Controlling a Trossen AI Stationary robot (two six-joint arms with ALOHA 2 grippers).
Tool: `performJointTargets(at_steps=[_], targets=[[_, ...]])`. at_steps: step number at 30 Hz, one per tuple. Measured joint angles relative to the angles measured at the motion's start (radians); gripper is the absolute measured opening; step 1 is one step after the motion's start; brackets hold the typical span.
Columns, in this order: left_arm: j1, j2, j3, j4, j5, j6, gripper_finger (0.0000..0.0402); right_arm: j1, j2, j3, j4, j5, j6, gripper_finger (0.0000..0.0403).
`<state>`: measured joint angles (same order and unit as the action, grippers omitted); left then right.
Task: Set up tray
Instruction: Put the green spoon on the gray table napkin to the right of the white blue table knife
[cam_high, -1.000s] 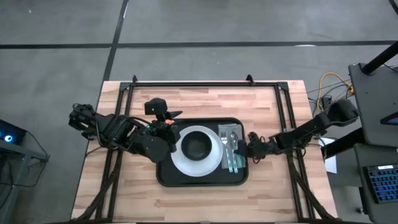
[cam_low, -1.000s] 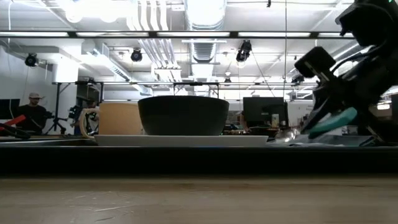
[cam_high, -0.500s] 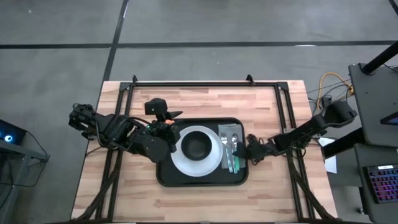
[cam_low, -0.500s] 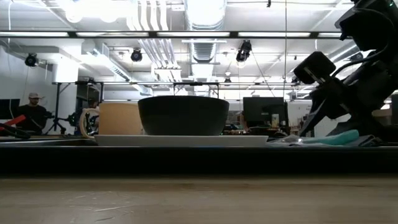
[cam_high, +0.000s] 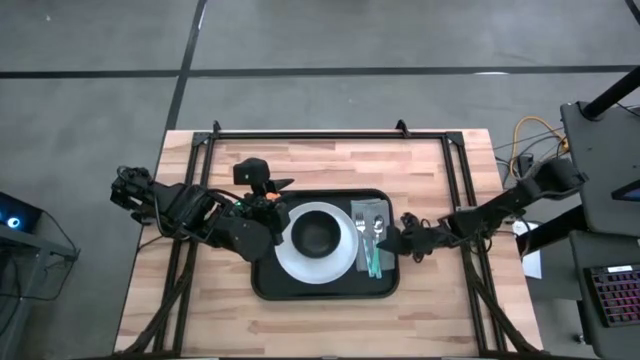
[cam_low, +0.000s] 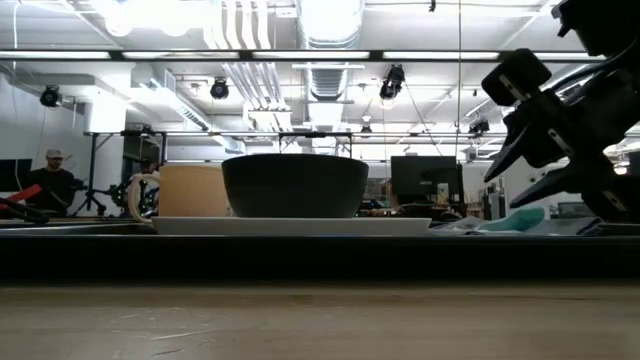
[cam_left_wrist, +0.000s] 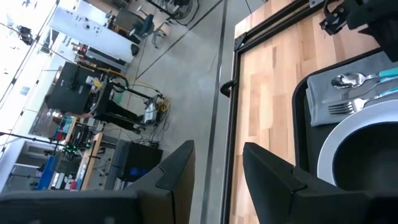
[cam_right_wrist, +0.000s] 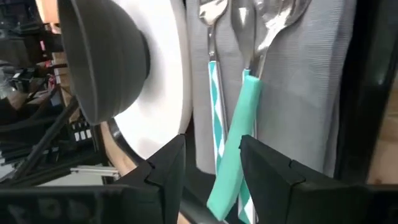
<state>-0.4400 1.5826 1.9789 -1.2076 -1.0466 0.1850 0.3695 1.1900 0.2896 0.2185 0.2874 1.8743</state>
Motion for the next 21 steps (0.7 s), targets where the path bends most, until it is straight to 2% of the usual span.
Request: performJointTargets(at_steps=[7, 12, 16, 21], targets=[[0.0, 0.0, 0.0, 0.0, 0.0, 0.0, 0.0117, 0.001, -0.016, 0.079, -0.035, 0.053, -0.045, 0.0128], [0.0, 0.0, 0.0, 0.0, 0.0, 0.0, 0.0117, 0.018, 0.061, 0.226, -0.274, -0.014, -0.066, 0.0104], [0.0, 0.0, 0.0, 0.0, 0.0, 0.0, 0.0117, 0.042, 0.126, 0.364, -0.455, -0.024, -0.073, 0.0079], [0.0, 0.0, 0.0, 0.0, 0.0, 0.0, 0.0117, 0.06, 0.226, 0.485, -0.527, -0.048, -0.098, 0.0062]])
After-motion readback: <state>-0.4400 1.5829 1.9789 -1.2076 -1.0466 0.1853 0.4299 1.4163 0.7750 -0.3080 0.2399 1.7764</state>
